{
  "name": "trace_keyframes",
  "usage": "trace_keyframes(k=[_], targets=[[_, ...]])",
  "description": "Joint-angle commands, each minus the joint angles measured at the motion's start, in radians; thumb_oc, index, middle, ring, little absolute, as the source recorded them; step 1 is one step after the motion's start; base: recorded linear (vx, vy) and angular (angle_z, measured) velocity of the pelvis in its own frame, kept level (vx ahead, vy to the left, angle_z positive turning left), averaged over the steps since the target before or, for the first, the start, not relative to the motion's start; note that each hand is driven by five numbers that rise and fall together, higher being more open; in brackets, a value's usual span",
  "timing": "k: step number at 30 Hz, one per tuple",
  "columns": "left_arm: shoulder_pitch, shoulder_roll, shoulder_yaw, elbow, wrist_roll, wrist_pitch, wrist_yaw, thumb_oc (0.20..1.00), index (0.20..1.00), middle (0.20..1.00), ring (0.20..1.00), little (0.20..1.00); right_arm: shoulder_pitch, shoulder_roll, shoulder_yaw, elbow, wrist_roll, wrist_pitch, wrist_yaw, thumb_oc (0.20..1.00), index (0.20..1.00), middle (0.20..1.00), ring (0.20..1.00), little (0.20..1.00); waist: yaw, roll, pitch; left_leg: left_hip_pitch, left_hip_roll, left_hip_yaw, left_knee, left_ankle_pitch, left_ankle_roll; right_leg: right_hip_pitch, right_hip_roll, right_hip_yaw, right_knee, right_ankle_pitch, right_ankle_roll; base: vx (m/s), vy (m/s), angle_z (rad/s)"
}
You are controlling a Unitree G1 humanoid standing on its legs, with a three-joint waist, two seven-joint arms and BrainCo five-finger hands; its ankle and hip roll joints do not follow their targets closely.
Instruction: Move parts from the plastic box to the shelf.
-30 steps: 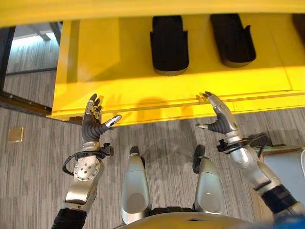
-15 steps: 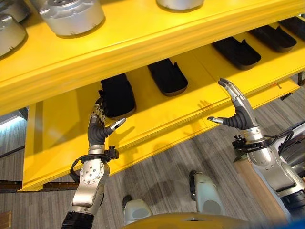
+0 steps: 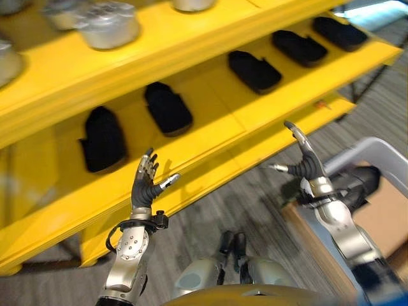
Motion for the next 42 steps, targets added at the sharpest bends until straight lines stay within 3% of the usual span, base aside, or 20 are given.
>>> trace_keyframes(k=[1,7,9,10,11,14,15,18,19,20,21,22,23,24,25,26,28,32,36,42], targets=[[0.024,0.006,0.013,-0.043,0.011,-0.053,-0.008,1.0,1.0,1.0,1.0,1.0,-0.027,-0.022,-0.008,-0.082,0.028,-0.047,-0.002,1.0,1.0,1.0,1.0,1.0,0.0,0.016,-0.066,0.01,0.022,0.051,-0.083,0.048,0.012,0.144,-0.087,0.109,-0.157,0.069,0.099,0.07,0.096,-0.67],[-0.024,0.022,0.002,-0.018,0.001,-0.05,0.03,1.0,1.0,1.0,1.0,1.0,-0.07,0.004,0.033,-0.069,0.026,-0.032,-0.005,1.0,1.0,1.0,1.0,1.0,-0.01,0.018,-0.047,0.024,0.035,0.133,-0.042,-0.013,0.044,0.093,-0.077,0.195,-0.043,0.04,0.1,0.04,0.086,-0.57],[-0.047,0.034,0.006,-0.025,0.013,-0.043,0.053,1.0,1.0,1.0,1.0,1.0,-0.114,0.02,0.058,-0.068,0.003,-0.02,-0.014,1.0,1.0,1.0,1.0,1.0,0.013,0.03,-0.026,0.033,0.061,0.179,-0.028,-0.047,0.055,0.037,-0.108,0.098,0.081,0.007,0.122,0.01,0.036,-1.79],[-0.052,0.038,0.015,-0.03,0.016,-0.039,0.064,1.0,1.0,1.0,1.0,1.0,-0.138,0.041,0.077,-0.055,-0.003,-0.015,-0.022,1.0,1.0,1.0,1.0,1.0,0.039,0.045,-0.013,0.06,0.103,0.251,-0.028,-0.072,0.048,0.006,-0.237,-0.112,0.148,0.024,0.147,0.11,-0.01,-2.14],[-0.032,0.033,0.021,-0.033,0.004,-0.04,0.065,1.0,1.0,1.0,1.0,1.0,-0.158,0.053,0.097,-0.052,-0.009,-0.008,-0.023,1.0,1.0,1.0,1.0,1.0,0.029,0.058,-0.004,0.105,0.135,0.304,-0.045,-0.086,0.041,-0.025,-0.321,-0.168,0.119,0.077,0.161,0.17,-0.06,-2.31],[-0.003,0.025,0.033,-0.033,0.029,-0.036,0.069,1.0,1.0,1.0,1.0,1.0,-0.166,0.041,0.085,-0.068,-0.043,0.011,-0.027,1.0,1.0,1.0,1.0,1.0,-0.002,0.041,0.01,0.199,0.143,0.386,-0.099,-0.119,0.017,-0.095,-0.423,-0.229,-0.052,0.261,0.238,0.31,-0.216,-2.15],[-0.024,0.025,0.024,-0.022,0.042,-0.036,0.076,1.0,1.0,1.0,1.0,1.0,-0.142,0.038,0.067,-0.071,-0.04,0.008,-0.03,1.0,1.0,1.0,1.0,1.0,-0.015,0.01,-0.004,0.215,0.149,0.384,-0.117,-0.124,-0.006,-0.058,-0.402,-0.222,-0.094,0.252,0.235,0.45,-0.435,-0.66],[-0.112,-0.013,-0.013,0.009,0.018,-0.037,0.097,1.0,1.0,1.0,1.0,1.0,-0.106,-0.009,0.012,-0.049,-0.013,0.008,-0.067,1.0,1.0,1.0,1.0,1.0,-0.074,0.013,-0.019,0.186,0.253,0.352,0.013,-0.159,-0.071,-0.013,-0.334,-0.219,-0.055,0.16,0.182,0.45,-0.509,1.04],[-0.126,-0.024,-0.022,0.014,0.005,-0.035,0.093,1.0,1.0,1.0,1.0,1.0,-0.11,-0.028,0.002,-0.028,-0.001,0.01,-0.083,1.0,1.0,1.0,1.0,1.0,-0.084,0.018,-0.002,0.117,0.29,0.336,0.235,-0.082,-0.105,0.028,-0.289,-0.222,-0.056,0.11,0.133,0.33,-0.43,1.04],[-0.127,-0.025,-0.022,0.009,0.001,-0.033,0.095,1.0,1.0,1.0,1.0,1.0,-0.115,-0.033,-0.005,-0.03,0.033,0.0,-0.08,1.0,1.0,1.0,1.0,1.0,-0.061,0.002,0.03,0.029,0.227,0.255,0.435,-0.038,-0.114,0.053,-0.268,-0.197,-0.059,0.088,0.098,0.22,-0.298,0.21],[-0.128,-0.026,-0.024,0.01,0.001,-0.029,0.095,1.0,1.0,1.0,1.0,1.0,-0.113,-0.037,-0.007,-0.032,0.038,-0.005,-0.075,1.0,1.0,1.0,1.0,1.0,-0.058,-0.01,0.039,-0.01,0.197,0.224,0.467,-0.032,-0.108,0.059,-0.27,-0.187,-0.065,0.081,0.094,0.18,-0.091,-0.81],[-0.125,-0.029,-0.022,0.004,-0.006,-0.023,0.091,1.0,1.0,1.0,1.0,1.0,-0.117,-0.04,-0.011,-0.031,0.041,-0.006,-0.078,1.0,1.0,1.0,1.0,1.0,-0.053,-0.025,0.048,-0.066,0.236,0.208,0.37,-0.045,-0.092,0.068,-0.276,-0.173,-0.069,0.076,0.109,0.28,0.118,-1.51],[-0.115,-0.03,-0.013,0.0,-0.013,-0.025,0.094,1.0,1.0,1.0,1.0,1.0,-0.127,-0.036,-0.015,-0.005,0.046,-0.007,-0.094,1.0,1.0,1.0,1.0,1.0,-0.041,-0.031,0.042,-0.047,0.329,0.208,0.163,-0.015,-0.096,0.077,-0.283,-0.139,-0.079,0.072,0.137,0.4,0.363,-2.22],[-0.113,-0.034,-0.002,0.01,-0.01,-0.025,0.107,1.0,1.0,1.0,1.0,1.0,-0.143,-0.029,-0.013,0.015,0.051,-0.002,-0.112,1.0,1.0,1.0,1.0,1.0,-0.016,-0.018,0.045,-0.08,0.418,0.169,-0.011,0.118,-0.128,0.089,-0.301,-0.107,-0.086,0.063,0.162,0.47,0.573,-1.95],[-0.122,-0.042,-0.002,0.023,-0.011,-0.029,0.116,1.0,1.0,1.0,1.0,1.0,-0.149,-0.025,-0.021,0.036,0.056,0.001,-0.127,1.0,1.0,1.0,1.0,1.0,-0.004,0.001,0.038,-0.083,0.463,0.153,-0.147,0.213,-0.179,0.113,-0.313,-0.077,-0.095,0.055,0.18,0.38,0.571,-1.73],[-0.127,-0.052,-0.005,0.042,-0.008,-0.027,0.121,1.0,1.0,1.0,1.0,1.0,-0.133,-0.023,-0.041,0.036,0.054,0.002,-0.139,1.0,1.0,1.0,1.0,1.0,-0.007,0.012,0.031,-0.078,0.483,0.21,-0.152,0.23,-0.197,0.141,-0.326,-0.087,-0.103,0.053,0.19,0.37,0.598,-1.4],[-0.117,-0.049,-0.004,0.039,-0.015,-0.036,0.115,1.0,1.0,1.0,1.0,1.0,-0.119,0.005,-0.043,0.031,0.053,0.007,-0.135,1.0,1.0,1.0,1.0,1.0,0.011,0.023,0.002,-0.009,0.447,0.219,-0.145,0.154,-0.185,0.156,-0.362,-0.061,-0.115,0.074,0.217,0.24,0.559,-1.05],[-0.182,0.025,0.014,0.049,0.033,-0.034,0.165,1.0,1.0,1.0,1.0,1.0,-0.143,0.08,-0.001,0.047,0.097,0.027,-0.112,1.0,1.0,1.0,1.0,1.0,0.025,-0.049,0.022,-0.001,0.355,0.335,-0.054,0.033,-0.122,0.093,-0.493,-0.018,-0.157,0.22,0.289,0.01,0.425,-0.68],[-0.187,0.016,0.027,0.048,0.048,-0.021,0.189,1.0,1.0,1.0,1.0,1.0,-0.121,0.092,0.009,0.038,0.109,0.033,-0.083,1.0,1.0,1.0,1.0,1.0,0.024,-0.098,0.014,-0.013,0.332,0.357,-0.031,-0.003,-0.108,0.062,-0.508,-0.032,-0.162,0.257,0.291,0.02,0.081,0.14],[-0.167,0.005,0.027,0.04,0.051,-0.01,0.183,1.0,1.0,1.0,1.0,1.0,-0.09,0.085,-0.005,0.036,0.112,0.033,-0.073,1.0,1.0,1.0,1.0,1.0,0.015,-0.113,0.0,-0.009,0.334,0.354,-0.049,0.001,-0.113,0.061,-0.508,-0.049,-0.165,0.261,0.291,0.04,-0.016,0.14]])
